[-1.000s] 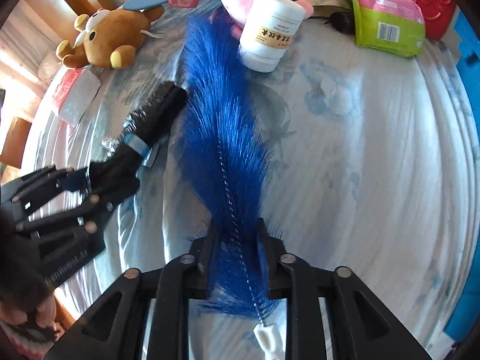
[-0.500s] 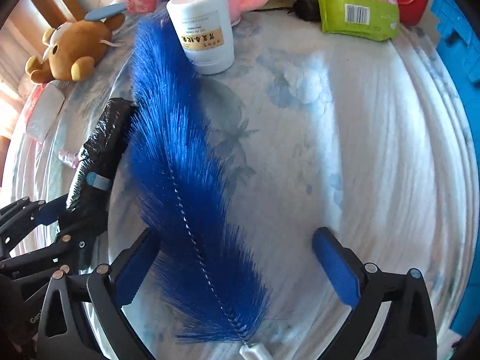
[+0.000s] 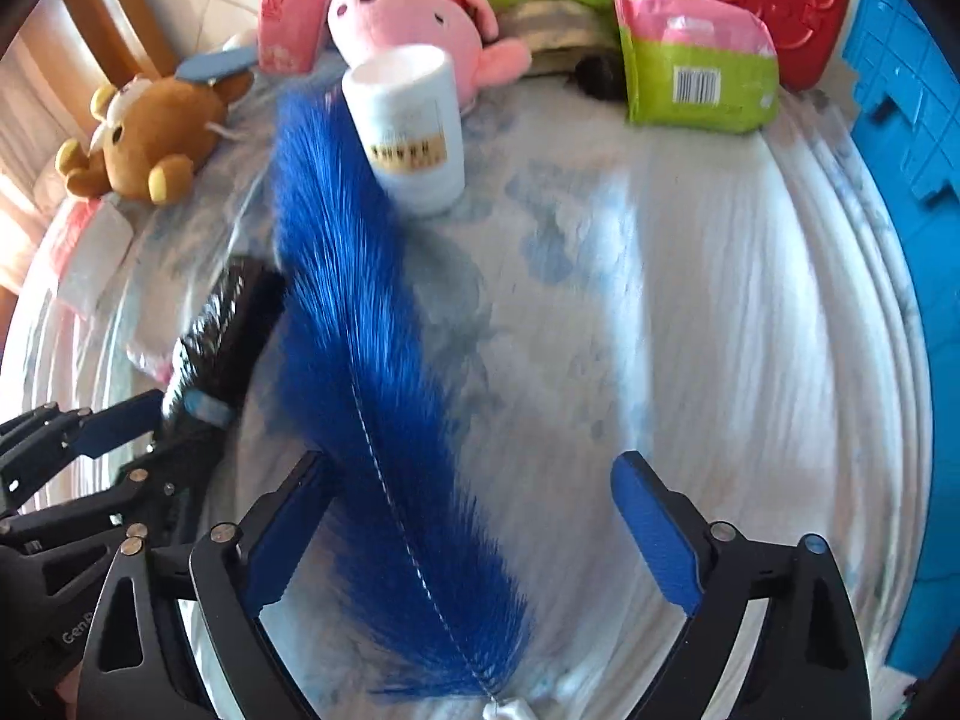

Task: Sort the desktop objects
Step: 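Grasp the black wrapped roll with the left tool while the right tool grasps the blue bristle brush, then carry the black roll and blue brush into the blue bin and release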

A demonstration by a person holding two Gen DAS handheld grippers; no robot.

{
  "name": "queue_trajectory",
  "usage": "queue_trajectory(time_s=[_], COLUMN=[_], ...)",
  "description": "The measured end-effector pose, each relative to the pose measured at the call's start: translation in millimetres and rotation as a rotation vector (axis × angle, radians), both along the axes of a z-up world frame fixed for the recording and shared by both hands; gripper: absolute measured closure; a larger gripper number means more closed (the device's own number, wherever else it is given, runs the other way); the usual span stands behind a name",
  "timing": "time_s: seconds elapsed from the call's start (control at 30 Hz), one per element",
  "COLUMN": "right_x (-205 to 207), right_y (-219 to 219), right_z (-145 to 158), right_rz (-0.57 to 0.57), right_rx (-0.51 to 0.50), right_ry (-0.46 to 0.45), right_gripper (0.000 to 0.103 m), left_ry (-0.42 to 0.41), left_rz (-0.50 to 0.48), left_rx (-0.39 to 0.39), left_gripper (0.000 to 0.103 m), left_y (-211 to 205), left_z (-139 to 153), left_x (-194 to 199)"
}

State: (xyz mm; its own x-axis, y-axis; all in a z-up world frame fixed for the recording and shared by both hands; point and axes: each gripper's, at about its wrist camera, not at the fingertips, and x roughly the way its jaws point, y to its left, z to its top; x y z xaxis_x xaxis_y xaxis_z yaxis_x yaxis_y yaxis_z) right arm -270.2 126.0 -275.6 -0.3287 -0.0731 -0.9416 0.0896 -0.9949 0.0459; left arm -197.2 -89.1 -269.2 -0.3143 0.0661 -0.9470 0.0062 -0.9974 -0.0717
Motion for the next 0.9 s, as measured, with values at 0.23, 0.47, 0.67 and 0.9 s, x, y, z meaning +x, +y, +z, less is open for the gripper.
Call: queue_trajectory(time_s=[0.23,0.47,0.67,0.9], right_x=[-15.3,-7.2,8.5,43.2], right_y=[-14.8,-49.1,-50.1,-27.3], right_z=[-8.7,1.7,36.0,94.7], right_rz=[0.051,0.145,0.184,0.193], right_rx=[-0.005,0.078,0.044,0.003], right_ry=[-0.021,0.025,0.091,0.223], right_gripper=[0.037,0.081,0.086,0.087], left_ry=[0.045,0.067,0.151,0.285], left_rz=[-0.040,-0.017,0.010,0.043], left_rx=[-0.060,-0.063,-0.072,-0.087], left_gripper=[0.068,0.070,0.070,0.070], left_y=[3.7,-1.2,-27.8,-25.5], left_z=[-4.5,3.1,28.5,83.1], left_x=[4.5,14.8,22.6,39.5])
